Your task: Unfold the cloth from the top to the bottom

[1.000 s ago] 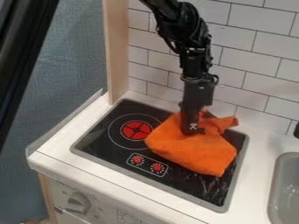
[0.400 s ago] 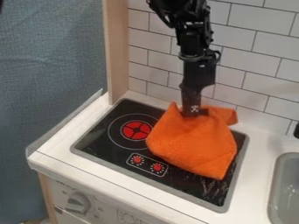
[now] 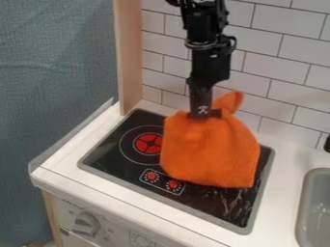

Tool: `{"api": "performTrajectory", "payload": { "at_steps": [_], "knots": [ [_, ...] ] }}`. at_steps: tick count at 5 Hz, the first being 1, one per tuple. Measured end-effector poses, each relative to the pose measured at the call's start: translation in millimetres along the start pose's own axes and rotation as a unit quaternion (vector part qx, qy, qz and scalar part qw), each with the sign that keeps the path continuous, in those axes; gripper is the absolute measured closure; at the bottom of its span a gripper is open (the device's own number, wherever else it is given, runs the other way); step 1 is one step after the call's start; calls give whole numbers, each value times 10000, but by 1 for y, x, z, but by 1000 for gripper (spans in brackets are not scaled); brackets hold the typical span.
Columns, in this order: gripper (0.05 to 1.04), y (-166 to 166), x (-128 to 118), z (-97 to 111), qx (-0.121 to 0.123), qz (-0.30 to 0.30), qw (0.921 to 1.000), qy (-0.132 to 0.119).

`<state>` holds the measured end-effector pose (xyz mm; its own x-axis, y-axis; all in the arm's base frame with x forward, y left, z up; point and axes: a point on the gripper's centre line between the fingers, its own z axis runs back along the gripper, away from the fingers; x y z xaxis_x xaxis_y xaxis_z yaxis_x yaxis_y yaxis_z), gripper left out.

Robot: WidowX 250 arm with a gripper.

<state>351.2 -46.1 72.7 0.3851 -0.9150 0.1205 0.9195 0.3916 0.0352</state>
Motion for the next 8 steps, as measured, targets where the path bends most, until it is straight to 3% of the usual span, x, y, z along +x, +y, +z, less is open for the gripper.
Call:
{"api": "performTrajectory", "payload": {
  "at_steps": [2,3,4,5,6,8],
  "knots": [
    [1031,-56,-10,-14,-598,-433,9962,464],
    [1031,-78,-23,-31,-924,-484,9932,509],
    [1031,-89,-38,-53,-1012,-597,9903,745],
    [1013,-89,-45,-66,-950,-732,9892,842],
    [847,-92,-43,-67,-1022,-646,9900,724],
    [263,-87,-37,-63,-993,-597,9910,678]
  ]
}}
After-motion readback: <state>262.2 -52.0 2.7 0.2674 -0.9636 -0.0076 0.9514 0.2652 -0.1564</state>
